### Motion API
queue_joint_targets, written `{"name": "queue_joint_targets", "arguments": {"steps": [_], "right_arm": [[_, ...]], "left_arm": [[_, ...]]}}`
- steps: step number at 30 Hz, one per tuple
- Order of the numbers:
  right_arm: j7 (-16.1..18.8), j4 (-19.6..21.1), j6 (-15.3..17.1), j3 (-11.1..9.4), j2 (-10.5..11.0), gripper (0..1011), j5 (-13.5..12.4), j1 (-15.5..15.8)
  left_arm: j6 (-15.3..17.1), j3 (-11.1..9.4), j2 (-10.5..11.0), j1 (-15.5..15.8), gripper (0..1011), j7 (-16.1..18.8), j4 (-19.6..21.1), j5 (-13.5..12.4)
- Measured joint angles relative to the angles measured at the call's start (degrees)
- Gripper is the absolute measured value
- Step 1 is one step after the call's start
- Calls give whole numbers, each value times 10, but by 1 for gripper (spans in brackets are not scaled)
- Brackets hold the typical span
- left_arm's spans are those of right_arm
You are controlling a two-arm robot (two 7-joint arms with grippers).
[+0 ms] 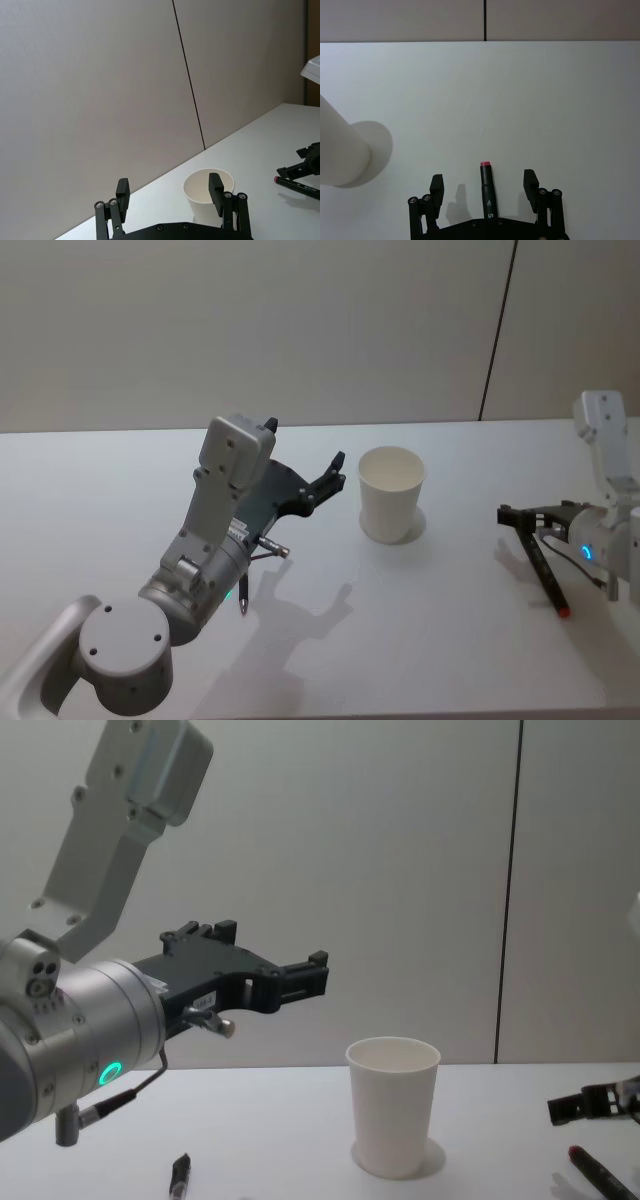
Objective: Place the pen into the pen holder.
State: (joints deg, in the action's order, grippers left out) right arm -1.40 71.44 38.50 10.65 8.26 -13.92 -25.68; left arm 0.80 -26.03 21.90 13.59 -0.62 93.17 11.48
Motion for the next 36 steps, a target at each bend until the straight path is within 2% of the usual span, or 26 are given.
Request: {"name": "queue_joint_targets", "arguments": {"steps": [13,36], "right_arm": [[8,-53,-6,-4,-6,1001,8,-24],[28,-96,-14,-4,-11,989,27,-43]], "left_arm": [[0,0,0,0,1004,0,0,0],[0,0,0,0,1004,0,0,0]]}}
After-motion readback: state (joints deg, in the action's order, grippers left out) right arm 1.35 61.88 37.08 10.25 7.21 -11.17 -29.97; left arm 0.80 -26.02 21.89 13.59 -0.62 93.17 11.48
